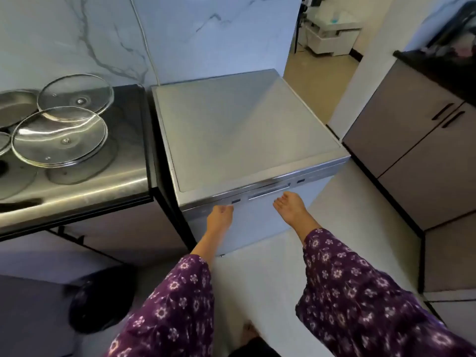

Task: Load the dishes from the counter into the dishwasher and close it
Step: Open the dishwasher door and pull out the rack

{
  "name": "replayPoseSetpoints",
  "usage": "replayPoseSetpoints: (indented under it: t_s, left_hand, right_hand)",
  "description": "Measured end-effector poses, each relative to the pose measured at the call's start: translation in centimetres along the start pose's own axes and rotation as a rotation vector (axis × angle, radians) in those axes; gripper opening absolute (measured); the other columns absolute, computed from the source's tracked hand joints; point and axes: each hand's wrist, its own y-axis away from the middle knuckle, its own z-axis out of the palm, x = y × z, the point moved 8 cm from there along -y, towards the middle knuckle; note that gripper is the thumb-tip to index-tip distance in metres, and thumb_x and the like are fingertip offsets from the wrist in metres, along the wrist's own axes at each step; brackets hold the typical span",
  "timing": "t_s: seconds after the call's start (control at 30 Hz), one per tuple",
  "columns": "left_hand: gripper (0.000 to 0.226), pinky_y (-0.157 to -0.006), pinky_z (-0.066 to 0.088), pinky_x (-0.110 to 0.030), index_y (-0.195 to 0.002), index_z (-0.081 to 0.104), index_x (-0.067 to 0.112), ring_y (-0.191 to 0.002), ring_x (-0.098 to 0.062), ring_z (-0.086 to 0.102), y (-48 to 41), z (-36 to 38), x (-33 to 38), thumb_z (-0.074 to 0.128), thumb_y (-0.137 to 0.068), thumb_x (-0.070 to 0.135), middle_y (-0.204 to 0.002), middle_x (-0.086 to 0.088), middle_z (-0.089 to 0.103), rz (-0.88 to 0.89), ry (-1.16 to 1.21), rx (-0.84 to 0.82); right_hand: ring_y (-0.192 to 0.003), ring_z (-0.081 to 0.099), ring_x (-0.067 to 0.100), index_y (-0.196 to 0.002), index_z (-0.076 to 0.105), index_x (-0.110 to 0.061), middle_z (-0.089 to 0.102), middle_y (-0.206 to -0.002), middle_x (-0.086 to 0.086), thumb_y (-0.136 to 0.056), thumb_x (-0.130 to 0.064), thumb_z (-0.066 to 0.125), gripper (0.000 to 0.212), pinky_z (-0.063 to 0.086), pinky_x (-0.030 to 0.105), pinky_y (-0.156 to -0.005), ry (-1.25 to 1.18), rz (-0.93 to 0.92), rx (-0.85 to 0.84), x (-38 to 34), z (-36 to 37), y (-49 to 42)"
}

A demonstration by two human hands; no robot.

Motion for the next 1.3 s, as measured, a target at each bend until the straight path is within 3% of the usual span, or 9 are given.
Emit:
replayPoseSetpoints:
  t_s: [0.17, 0.27, 0.37, 0.5, 0.67, 0.8, 0.93, 1.03, 1.3]
  left_hand:
    - [0.026, -0.059, 0.038, -0.027, -0.1, 0.051, 0.009, -0.062, -0.017, 0.044, -2.6, 2.6, -1.9, 0.042, -0.096, 0.034, -0.077, -0.004, 0.046, -0.282, 0.399, 0.005]
    - [0.014, -0.064, 0.041, -0.027, -0.09, 0.047, 0.01, -0.064, -0.015, 0.042, -3.4, 3.8, -1.6, 0.042, -0.1, 0.019, -0.075, -0.004, 0.042, -0.37, 0.781, 0.02]
    - [0.017, -0.083, 0.044, -0.033, -0.115, 0.047, 0.011, -0.071, -0.017, 0.048, -3.7, 4.7, -0.9, 0.042, -0.1, 0.015, -0.084, -0.006, 0.047, -0.386, 0.994, 0.023]
    - [0.038, -0.101, 0.04, -0.039, -0.137, 0.041, 0.002, -0.12, -0.025, 0.051, -3.7, 5.3, -0.8, 0.042, -0.1, 0.012, -0.127, -0.014, 0.052, -0.375, 1.073, 0.054]
    - [0.052, -0.109, 0.035, -0.042, -0.149, 0.022, 0.008, -0.139, -0.025, 0.032, -2.1, 5.9, -0.8, 0.04, -0.101, 0.011, -0.151, -0.012, 0.031, -0.348, 1.148, 0.076]
    - [0.054, -0.11, 0.033, -0.046, -0.149, 0.018, 0.006, -0.141, -0.025, 0.027, -0.6, 6.5, -1.6, 0.041, -0.101, 0.011, -0.153, -0.011, 0.026, -0.318, 1.169, 0.076]
    - [0.033, -0.111, 0.031, -0.047, -0.132, 0.043, 0.005, -0.121, -0.023, 0.048, 1.0, 6.8, -4.0, 0.043, -0.1, 0.011, -0.117, -0.008, 0.053, -0.302, 1.096, 0.086]
    - [0.051, -0.11, 0.033, -0.042, -0.147, 0.023, 0.005, -0.138, -0.028, 0.031, 2.3, 6.4, -5.0, 0.042, -0.101, 0.015, -0.151, -0.014, 0.029, -0.253, 1.062, 0.116]
    - [0.059, -0.112, 0.026, -0.041, -0.149, 0.016, 0.005, -0.143, -0.033, 0.017, 10.6, 13.4, -12.1, 0.046, -0.099, 0.015, -0.155, -0.02, 0.013, -0.448, 1.283, 0.161]
  right_hand:
    - [-0.059, 0.04, 0.017, -0.074, 0.046, -0.009, 0.043, -0.064, 0.006, -0.095, -0.013, 0.046, 0.021, 0.039, 0.025, -0.061, -0.149, 0.036, -0.049, -1.2, 1.3, -3.0]
    - [-0.063, 0.052, 0.019, -0.078, 0.052, -0.009, 0.058, -0.06, 0.005, -0.093, -0.017, 0.047, 0.017, 0.043, 0.026, -0.061, -0.244, 0.045, -0.117, -1.5, 2.6, -4.0]
    - [-0.078, 0.059, 0.026, -0.089, 0.056, -0.006, 0.06, -0.085, 0.012, -0.09, -0.015, 0.049, 0.011, 0.052, 0.037, -0.087, -0.358, 0.056, -0.12, -1.5, 3.3, -4.7]
    - [-0.079, 0.06, 0.027, -0.088, 0.059, -0.006, 0.061, -0.085, 0.011, -0.087, -0.015, 0.051, 0.012, 0.047, 0.041, -0.098, -0.403, 0.064, -0.127, -1.2, 3.3, -5.1]
    - [-0.08, 0.061, 0.026, -0.089, 0.06, -0.006, 0.062, -0.084, 0.01, -0.087, -0.016, 0.053, 0.012, 0.048, 0.039, -0.098, -0.407, 0.054, -0.153, -1.1, 3.3, -4.8]
    - [-0.08, 0.061, 0.023, -0.09, 0.059, -0.007, 0.062, -0.085, 0.009, -0.092, -0.017, 0.053, 0.012, 0.05, 0.036, -0.094, -0.337, 0.008, -0.176, -1.2, 3.3, -4.8]
    - [-0.078, 0.06, 0.019, -0.089, 0.057, -0.012, 0.061, -0.087, 0.005, -0.092, -0.027, 0.059, 0.015, 0.053, 0.03, -0.08, -0.197, -0.018, -0.149, -1.0, 2.4, -4.5]
    - [-0.08, 0.059, 0.017, -0.09, 0.056, -0.016, 0.059, -0.089, 0.002, -0.087, -0.033, 0.065, 0.02, 0.052, 0.032, -0.088, -0.117, -0.03, -0.096, 1.0, -0.1, -3.9]
    - [-0.086, 0.062, 0.023, -0.112, 0.054, -0.01, 0.063, -0.097, 0.009, -0.09, -0.023, 0.061, 0.026, 0.051, 0.037, -0.09, -0.182, 0.131, -0.115, 8.7, -13.2, 0.9]
